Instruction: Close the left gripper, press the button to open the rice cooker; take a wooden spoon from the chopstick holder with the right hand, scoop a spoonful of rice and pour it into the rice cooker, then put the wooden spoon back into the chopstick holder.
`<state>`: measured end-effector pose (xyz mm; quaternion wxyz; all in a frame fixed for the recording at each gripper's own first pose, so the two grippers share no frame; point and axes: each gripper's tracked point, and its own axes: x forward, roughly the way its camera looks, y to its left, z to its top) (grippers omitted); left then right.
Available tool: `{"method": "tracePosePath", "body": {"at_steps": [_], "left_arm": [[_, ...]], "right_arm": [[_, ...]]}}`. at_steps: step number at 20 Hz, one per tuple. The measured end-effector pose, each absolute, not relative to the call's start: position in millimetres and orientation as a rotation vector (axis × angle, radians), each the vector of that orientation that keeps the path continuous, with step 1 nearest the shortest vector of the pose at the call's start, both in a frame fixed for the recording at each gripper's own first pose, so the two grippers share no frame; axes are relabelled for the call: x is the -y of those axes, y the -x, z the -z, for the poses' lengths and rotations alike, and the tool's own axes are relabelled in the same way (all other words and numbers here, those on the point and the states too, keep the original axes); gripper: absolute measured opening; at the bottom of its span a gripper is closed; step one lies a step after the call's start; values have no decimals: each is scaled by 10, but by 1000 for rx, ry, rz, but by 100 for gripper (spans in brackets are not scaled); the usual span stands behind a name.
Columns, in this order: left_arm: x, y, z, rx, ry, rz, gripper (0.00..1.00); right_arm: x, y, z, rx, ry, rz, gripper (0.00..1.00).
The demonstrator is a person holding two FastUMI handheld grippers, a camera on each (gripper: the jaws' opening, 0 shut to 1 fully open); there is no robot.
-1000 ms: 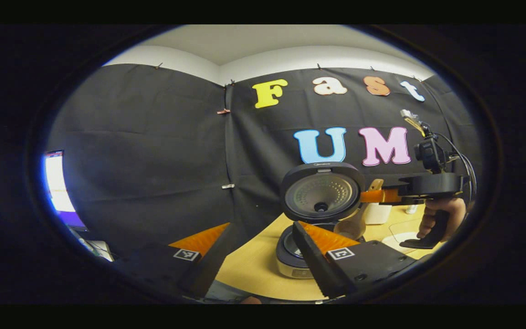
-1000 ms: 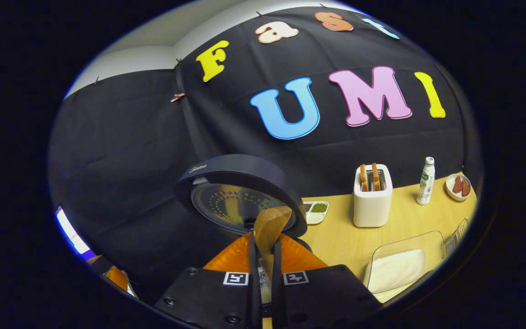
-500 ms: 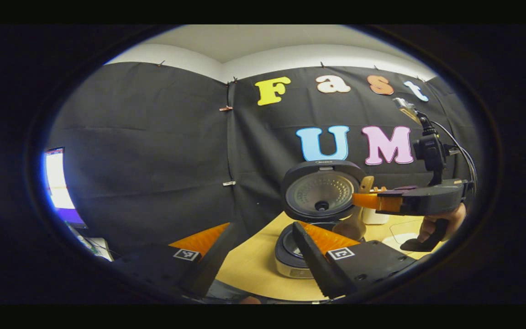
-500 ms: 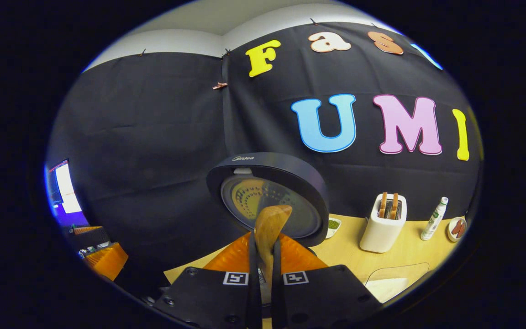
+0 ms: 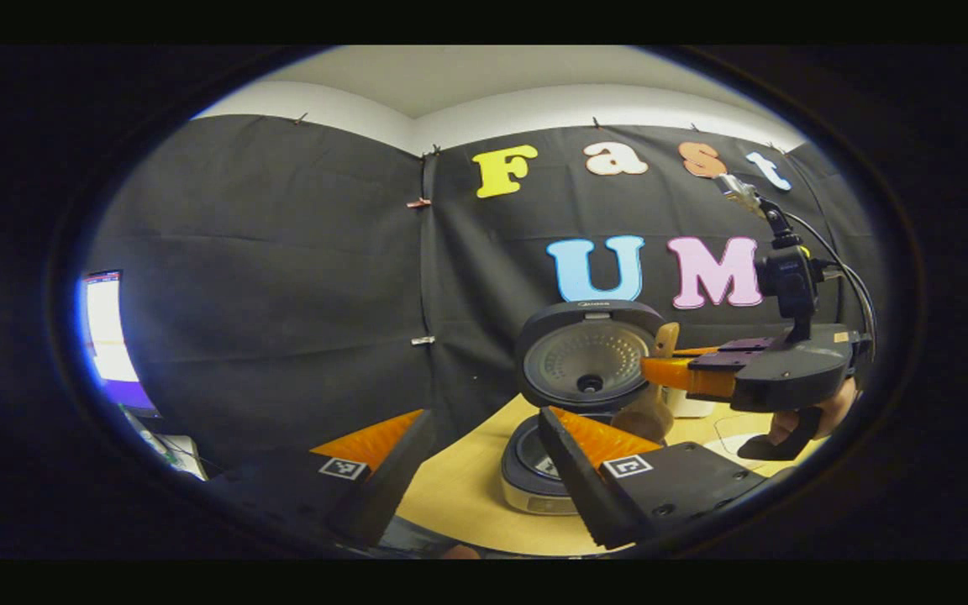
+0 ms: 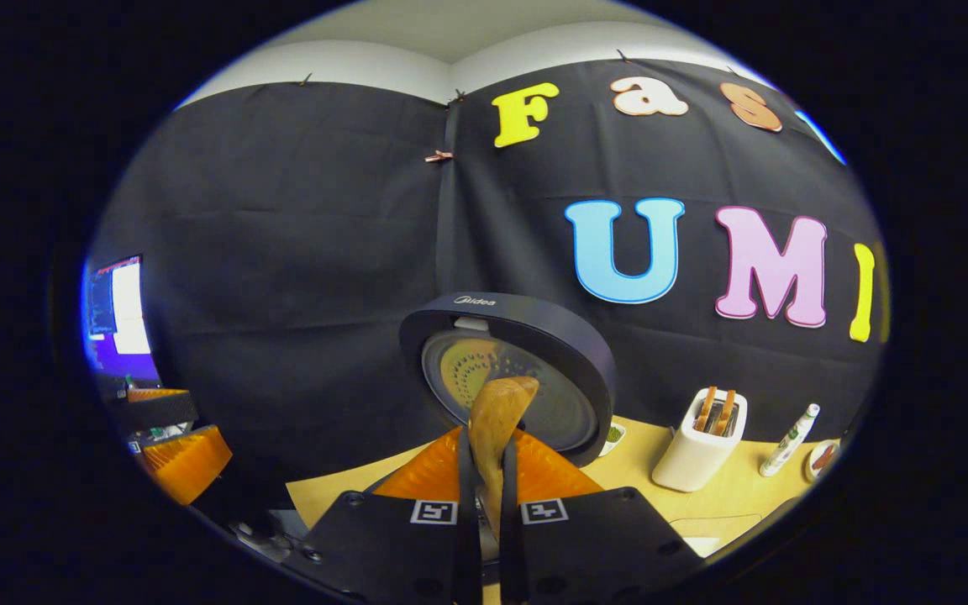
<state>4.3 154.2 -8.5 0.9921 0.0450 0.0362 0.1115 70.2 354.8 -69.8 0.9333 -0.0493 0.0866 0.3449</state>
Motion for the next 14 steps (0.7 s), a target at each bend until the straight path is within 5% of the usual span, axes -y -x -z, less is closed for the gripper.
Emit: {"method": "tracePosePath", "body": {"at_steps": [7,14], "left_arm": [[-1483,-14,47,-66,-96,-227,87],[-1222,-52,-2,-68,-106,-202,87]], "right_arm": [[-3517,-658,656,-164,88,-713,13],[-2912,-875,535,-224,-106,-584,13]]}}
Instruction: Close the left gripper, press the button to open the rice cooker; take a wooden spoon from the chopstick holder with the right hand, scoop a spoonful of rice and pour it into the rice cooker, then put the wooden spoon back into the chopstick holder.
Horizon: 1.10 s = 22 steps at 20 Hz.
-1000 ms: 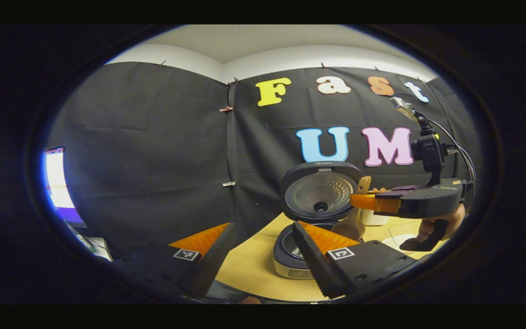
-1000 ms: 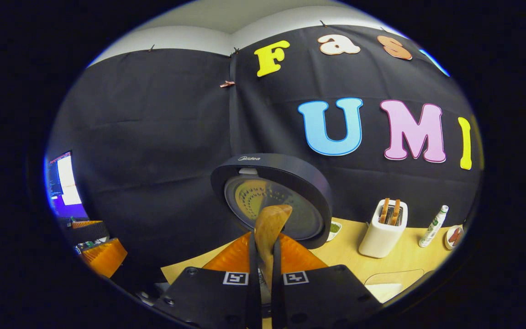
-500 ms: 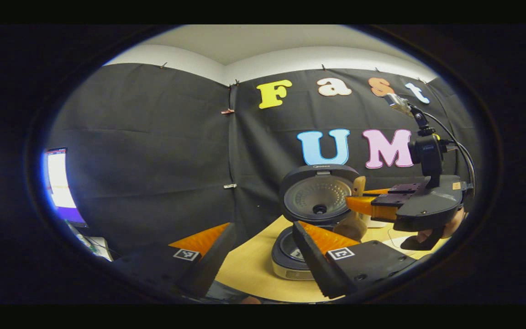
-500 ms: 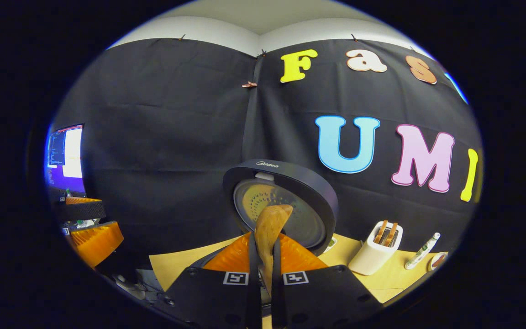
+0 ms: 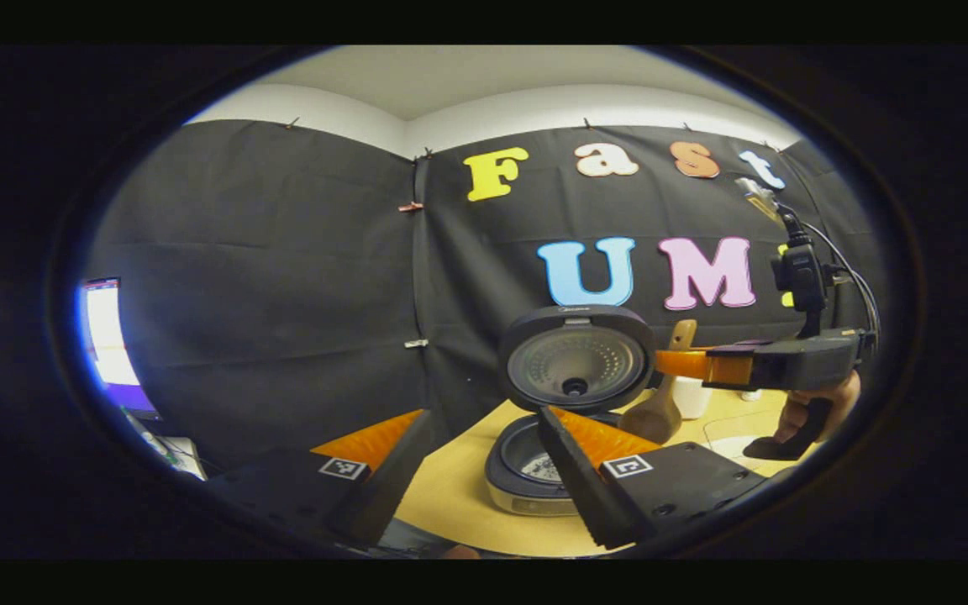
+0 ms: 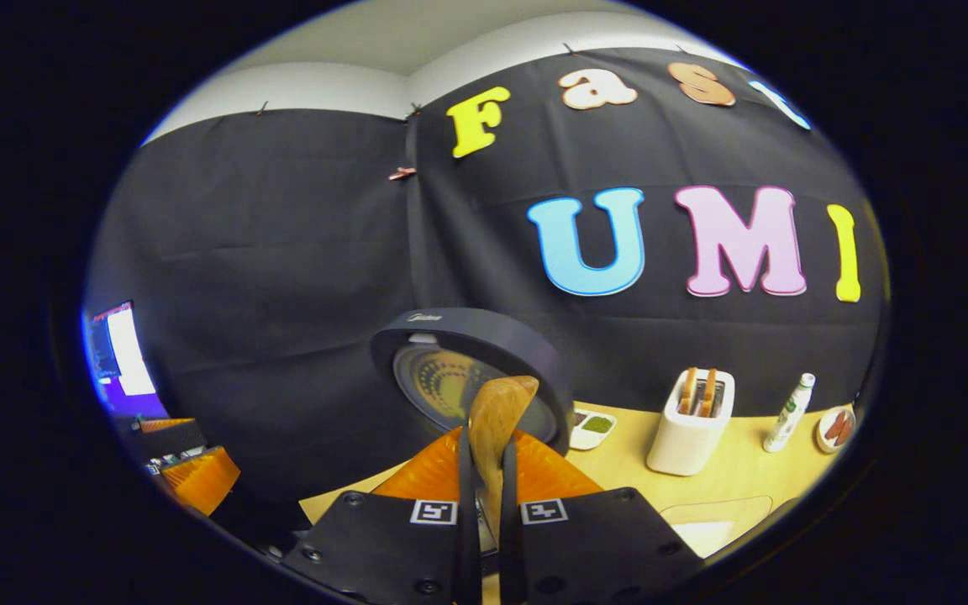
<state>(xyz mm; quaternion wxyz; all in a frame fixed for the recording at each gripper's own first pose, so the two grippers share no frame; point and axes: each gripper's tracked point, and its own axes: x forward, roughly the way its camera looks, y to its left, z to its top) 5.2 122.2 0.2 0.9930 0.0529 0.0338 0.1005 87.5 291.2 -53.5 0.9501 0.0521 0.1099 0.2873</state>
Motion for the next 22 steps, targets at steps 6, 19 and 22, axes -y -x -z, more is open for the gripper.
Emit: {"method": "tracePosePath", "body": {"at_steps": [6,19,22], "left_arm": [[-699,-183,-99,-53,-121,-135,87],[44,-392,-121,-57,-153,-83,87],[108,-421,-139,-58,-159,-95,87]], "right_arm": [[-1862,-1101,486,-219,-139,-415,12],[326,-1356,475,-206,-83,-117,12],[681,-1392,543,-221,-96,-68,12]]}}
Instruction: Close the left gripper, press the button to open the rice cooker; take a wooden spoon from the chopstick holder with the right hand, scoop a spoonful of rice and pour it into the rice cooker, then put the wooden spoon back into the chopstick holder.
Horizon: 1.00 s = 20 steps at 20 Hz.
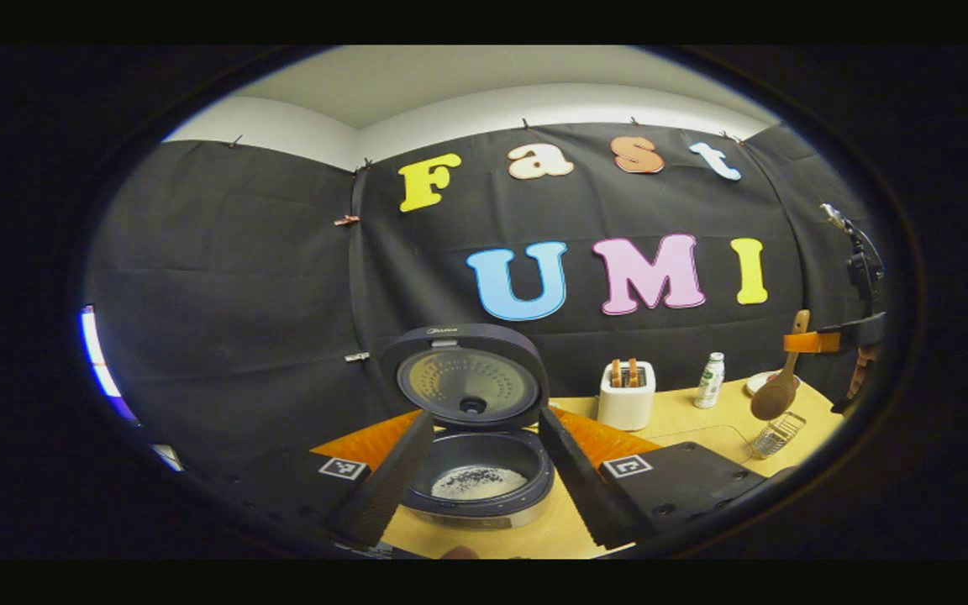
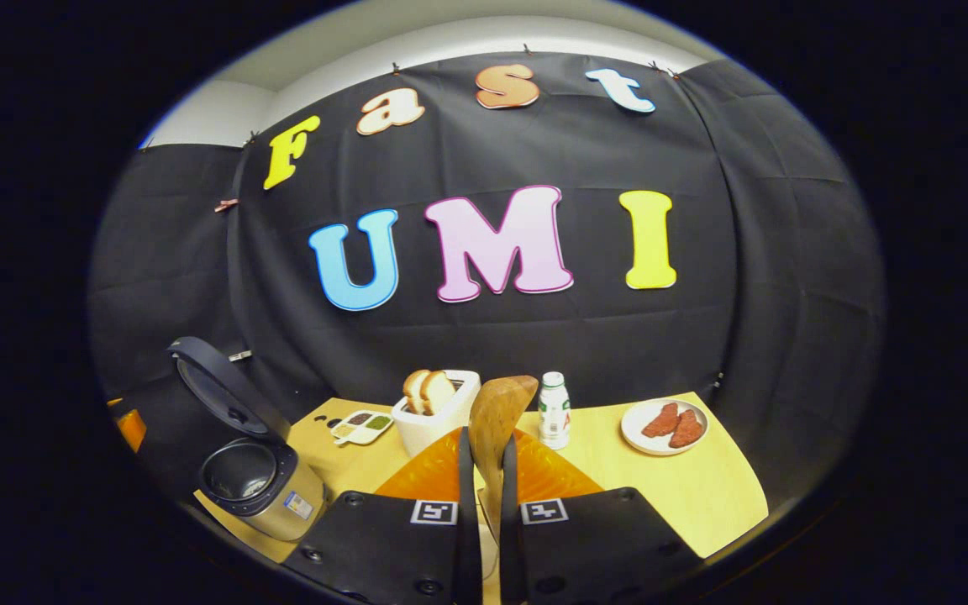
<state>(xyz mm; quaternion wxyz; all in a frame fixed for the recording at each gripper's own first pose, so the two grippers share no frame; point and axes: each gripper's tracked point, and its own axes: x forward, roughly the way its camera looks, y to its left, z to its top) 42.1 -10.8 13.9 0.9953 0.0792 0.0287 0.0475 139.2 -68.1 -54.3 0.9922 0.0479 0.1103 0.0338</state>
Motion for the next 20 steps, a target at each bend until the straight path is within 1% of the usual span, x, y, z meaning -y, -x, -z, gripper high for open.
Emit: {"method": "tracePosePath", "body": {"at_steps": [5,10,18,19,20], "left_arm": [[176,-441,-165,-54,-171,-120,87],[219,-416,-190,-55,-191,-146,87],[251,-297,-176,-68,-209,-166,88],[243,-278,-181,-66,-214,-168,87],[233,-271,-193,-63,-218,-170,91]], "right_arm": [[1212,-1454,722,-247,-93,6,12],[1587,-1481,988,-291,-93,53,12],[1679,-1380,1454,-390,-81,63,13],[1689,-1358,1491,-400,-80,68,13],[1700,-1346,1521,-405,-82,74,13]]}}
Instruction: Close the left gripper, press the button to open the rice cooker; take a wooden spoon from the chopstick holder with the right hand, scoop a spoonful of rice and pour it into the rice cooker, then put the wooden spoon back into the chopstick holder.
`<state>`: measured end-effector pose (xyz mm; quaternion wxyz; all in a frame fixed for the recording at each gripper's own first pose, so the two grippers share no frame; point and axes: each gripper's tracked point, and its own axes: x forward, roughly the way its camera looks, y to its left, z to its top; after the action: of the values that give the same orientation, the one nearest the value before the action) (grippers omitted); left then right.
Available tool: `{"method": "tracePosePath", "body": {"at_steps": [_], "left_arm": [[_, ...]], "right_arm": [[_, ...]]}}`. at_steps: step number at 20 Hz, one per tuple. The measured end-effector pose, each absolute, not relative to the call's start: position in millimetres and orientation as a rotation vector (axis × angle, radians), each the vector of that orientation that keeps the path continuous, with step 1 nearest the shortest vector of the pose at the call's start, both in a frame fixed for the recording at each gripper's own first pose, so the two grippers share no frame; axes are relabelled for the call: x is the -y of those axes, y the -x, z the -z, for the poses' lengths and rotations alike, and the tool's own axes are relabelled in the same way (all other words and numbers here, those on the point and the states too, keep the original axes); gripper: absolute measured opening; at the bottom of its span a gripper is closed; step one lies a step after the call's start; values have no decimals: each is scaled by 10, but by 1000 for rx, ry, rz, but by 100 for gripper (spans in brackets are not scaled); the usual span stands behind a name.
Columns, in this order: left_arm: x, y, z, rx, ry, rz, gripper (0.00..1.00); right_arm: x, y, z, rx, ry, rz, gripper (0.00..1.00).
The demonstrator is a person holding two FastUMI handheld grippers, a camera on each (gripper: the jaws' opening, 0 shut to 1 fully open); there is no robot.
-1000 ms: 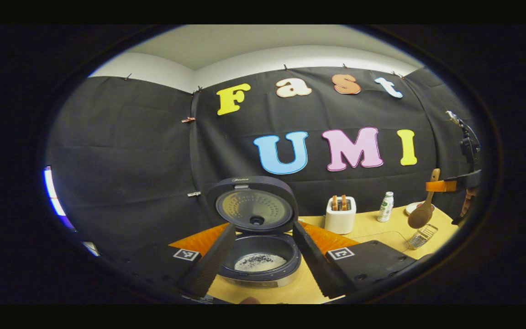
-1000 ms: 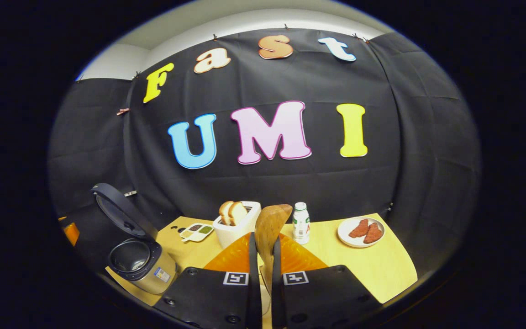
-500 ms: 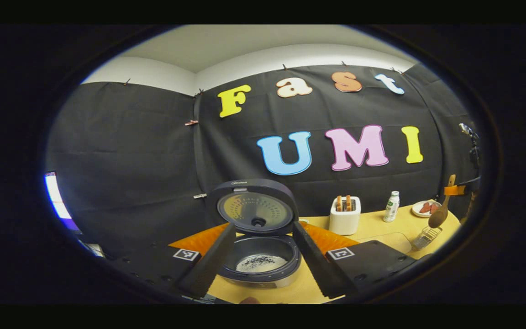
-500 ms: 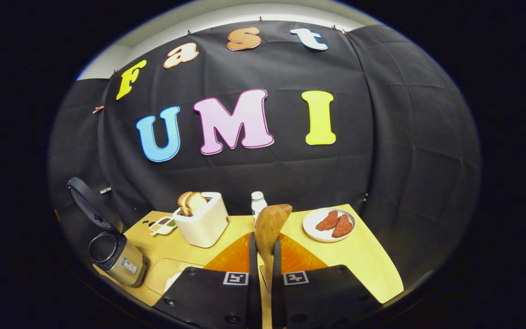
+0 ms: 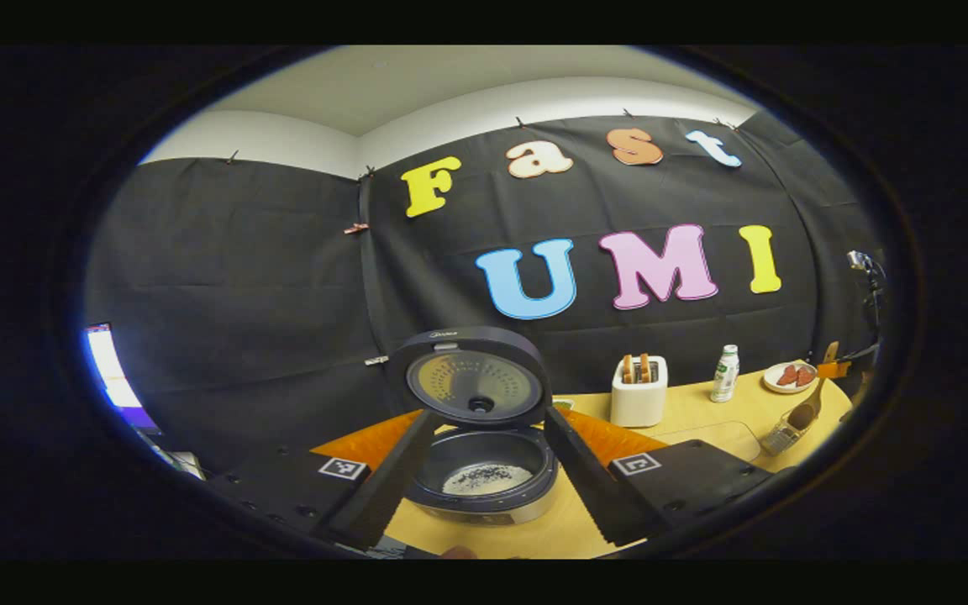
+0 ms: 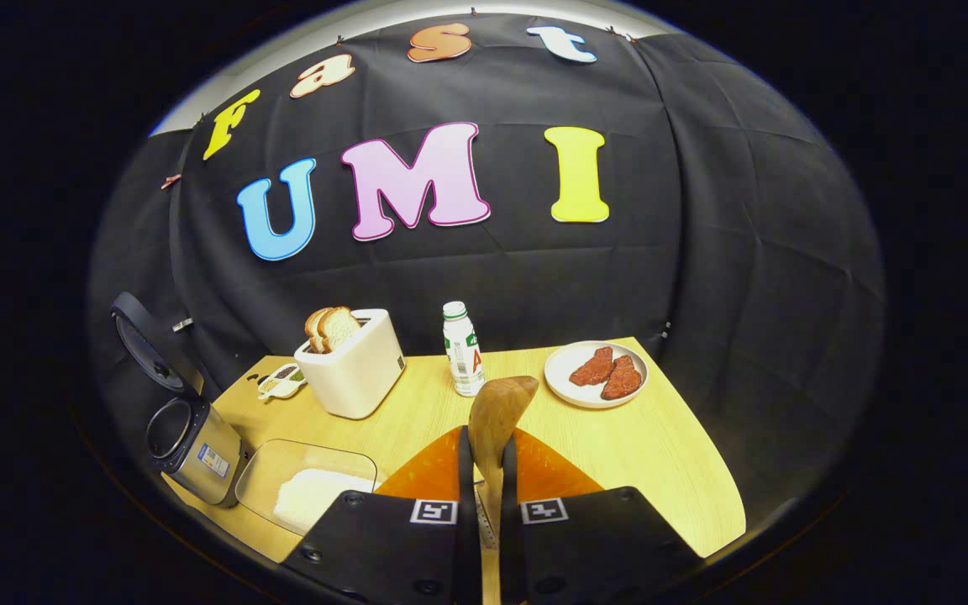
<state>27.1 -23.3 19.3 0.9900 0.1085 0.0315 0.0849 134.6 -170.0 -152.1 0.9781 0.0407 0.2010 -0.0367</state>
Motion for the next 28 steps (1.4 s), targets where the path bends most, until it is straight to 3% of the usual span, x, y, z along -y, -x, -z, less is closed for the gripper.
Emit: {"method": "tracePosePath", "body": {"at_steps": [10,17,18,19,21,23,24,25,28], "left_arm": [[80,-157,-195,-70,-186,-190,91],[104,-158,-208,-62,-172,-169,90],[107,-173,-207,-63,-171,-165,90],[102,-192,-207,-60,-170,-163,90],[88,-229,-241,-54,-162,-156,90],[80,-259,-256,-45,-154,-149,90],[74,-290,-272,-44,-155,-144,90],[60,-310,-277,-40,-158,-140,90],[-8,-396,-341,-22,-156,-135,90]], "right_arm": [[1756,-1060,1975,-565,-101,116,18],[1934,-1072,1854,-505,-133,220,34],[1958,-1056,1825,-499,-135,229,30],[2001,-1037,1785,-490,-136,244,36],[2063,-998,1666,-460,-145,270,39],[2117,-992,1517,-420,-143,292,39],[2122,-991,1447,-403,-144,296,30],[2104,-978,1388,-393,-144,295,37],[1972,-966,1258,-369,-154,274,37]]}}
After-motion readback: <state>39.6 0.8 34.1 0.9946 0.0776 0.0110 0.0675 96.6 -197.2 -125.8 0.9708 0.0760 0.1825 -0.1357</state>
